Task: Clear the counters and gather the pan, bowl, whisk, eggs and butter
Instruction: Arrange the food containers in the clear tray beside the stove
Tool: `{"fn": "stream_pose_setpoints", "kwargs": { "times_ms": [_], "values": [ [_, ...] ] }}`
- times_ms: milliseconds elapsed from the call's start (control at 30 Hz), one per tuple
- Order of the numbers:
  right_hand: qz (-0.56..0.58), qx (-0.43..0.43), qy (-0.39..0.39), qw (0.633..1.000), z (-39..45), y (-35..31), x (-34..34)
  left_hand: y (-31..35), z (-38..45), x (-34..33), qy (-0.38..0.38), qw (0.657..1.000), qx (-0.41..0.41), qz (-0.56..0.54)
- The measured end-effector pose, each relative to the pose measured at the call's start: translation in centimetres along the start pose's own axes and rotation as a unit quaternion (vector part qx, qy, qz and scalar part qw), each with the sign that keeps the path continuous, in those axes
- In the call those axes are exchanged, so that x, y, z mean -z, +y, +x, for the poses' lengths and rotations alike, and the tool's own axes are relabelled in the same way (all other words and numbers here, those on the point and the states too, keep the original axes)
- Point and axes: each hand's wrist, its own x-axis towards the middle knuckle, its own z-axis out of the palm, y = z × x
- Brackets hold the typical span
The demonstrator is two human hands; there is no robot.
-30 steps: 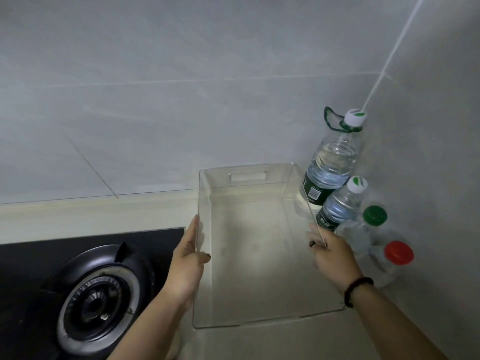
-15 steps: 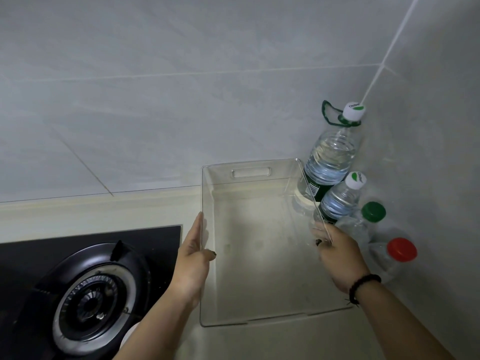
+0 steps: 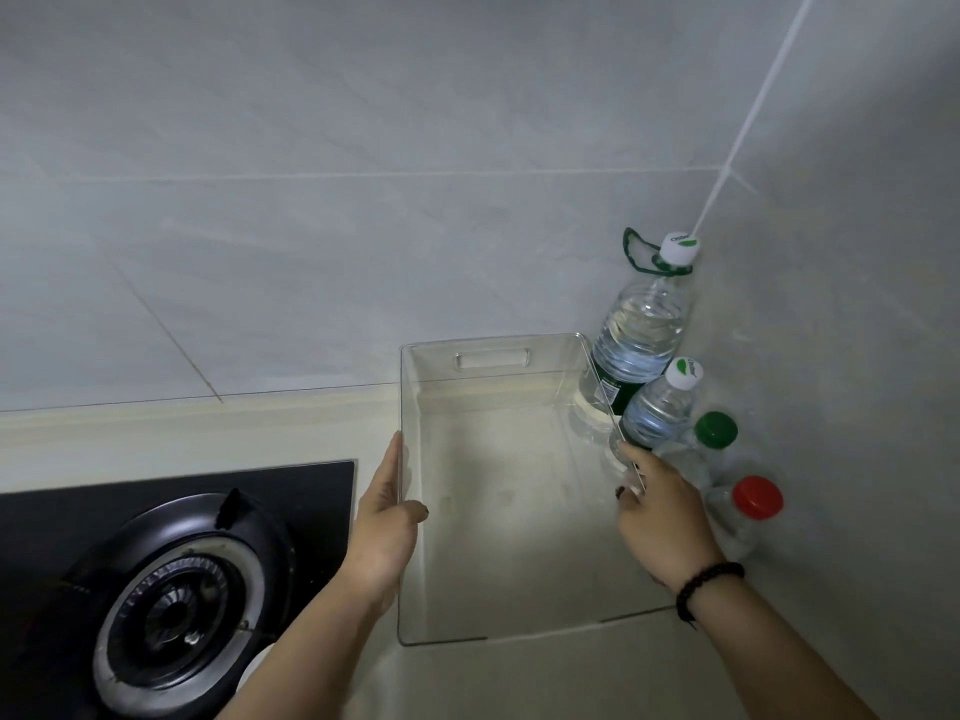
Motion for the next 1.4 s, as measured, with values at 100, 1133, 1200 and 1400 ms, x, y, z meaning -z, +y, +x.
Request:
{"fn": "stream_pose_setpoints", "kwargs": {
  "times_ms": [100, 1133, 1200, 1400],
  "values": [
    [-0.004, 0.023, 0.011, 1.000, -1.0, -0.6, 0.5, 0.5, -0.4, 0.0, -0.006, 1.000, 0.001, 0.028],
    [0.031, 0.298, -0.249, 0.921, -14.2, -7.7, -7.4, -5.5, -25.0, 10.5, 0.272, 0.961, -0.032, -0.047],
    [0.016, 0.319, -0.264, 0.910, -15.2, -8.6, -8.2, -5.9, -24.9, 11.3, 0.280, 0.958, -0.032, -0.045],
    [-0.004, 0.347, -0.295, 0.890, -17.6, -12.6, -11.4, -5.0, -24.9, 16.2, 0.315, 0.947, -0.054, -0.010]
  ]
}}
